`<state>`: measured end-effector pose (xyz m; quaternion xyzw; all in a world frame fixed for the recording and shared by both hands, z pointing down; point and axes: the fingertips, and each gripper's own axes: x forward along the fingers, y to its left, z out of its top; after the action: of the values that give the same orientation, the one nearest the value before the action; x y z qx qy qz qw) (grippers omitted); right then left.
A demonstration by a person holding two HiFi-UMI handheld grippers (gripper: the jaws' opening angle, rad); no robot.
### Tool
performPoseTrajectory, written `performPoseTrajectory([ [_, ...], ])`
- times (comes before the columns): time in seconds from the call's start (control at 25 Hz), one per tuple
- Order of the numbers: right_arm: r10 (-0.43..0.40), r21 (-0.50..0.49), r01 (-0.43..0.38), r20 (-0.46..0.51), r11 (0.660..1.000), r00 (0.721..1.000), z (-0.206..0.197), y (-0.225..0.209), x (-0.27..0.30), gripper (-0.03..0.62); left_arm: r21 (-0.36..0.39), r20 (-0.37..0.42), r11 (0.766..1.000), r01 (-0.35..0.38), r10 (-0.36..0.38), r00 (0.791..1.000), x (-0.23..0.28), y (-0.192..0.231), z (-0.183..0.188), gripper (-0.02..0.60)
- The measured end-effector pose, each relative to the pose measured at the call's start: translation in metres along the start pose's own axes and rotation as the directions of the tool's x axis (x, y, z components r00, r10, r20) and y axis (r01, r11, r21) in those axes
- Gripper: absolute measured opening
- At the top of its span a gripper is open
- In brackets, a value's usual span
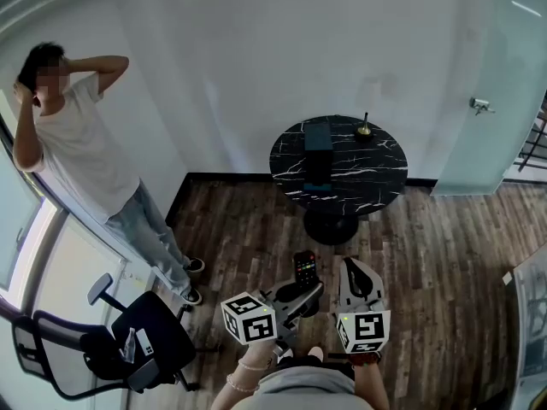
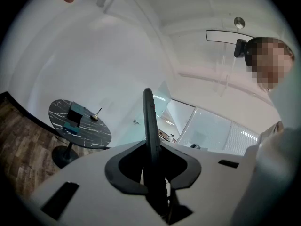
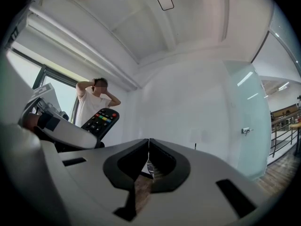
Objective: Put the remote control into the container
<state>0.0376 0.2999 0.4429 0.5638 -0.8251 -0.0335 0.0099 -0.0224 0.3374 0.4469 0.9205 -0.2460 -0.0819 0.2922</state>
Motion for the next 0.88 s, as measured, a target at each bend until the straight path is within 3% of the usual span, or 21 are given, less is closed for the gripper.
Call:
performPoseTrajectory([
  [0.52, -0.002, -0.001, 0.002, -0.014, 1.000, 1.000, -0.008, -0.024, 0.003, 0.012, -0.018, 0.008, 1.000, -0.015, 0.015, 1.000, 0.021, 0.007, -0.006, 0.075],
  [0.88, -0.034, -0.007, 0.034, -0.018, 0.999, 0.999, -0.011, -0.039, 0.045, 0.012, -0.025, -0.001, 1.000, 0.007, -0.007, 1.000, 0.041, 0.048, 0.018, 0.075],
])
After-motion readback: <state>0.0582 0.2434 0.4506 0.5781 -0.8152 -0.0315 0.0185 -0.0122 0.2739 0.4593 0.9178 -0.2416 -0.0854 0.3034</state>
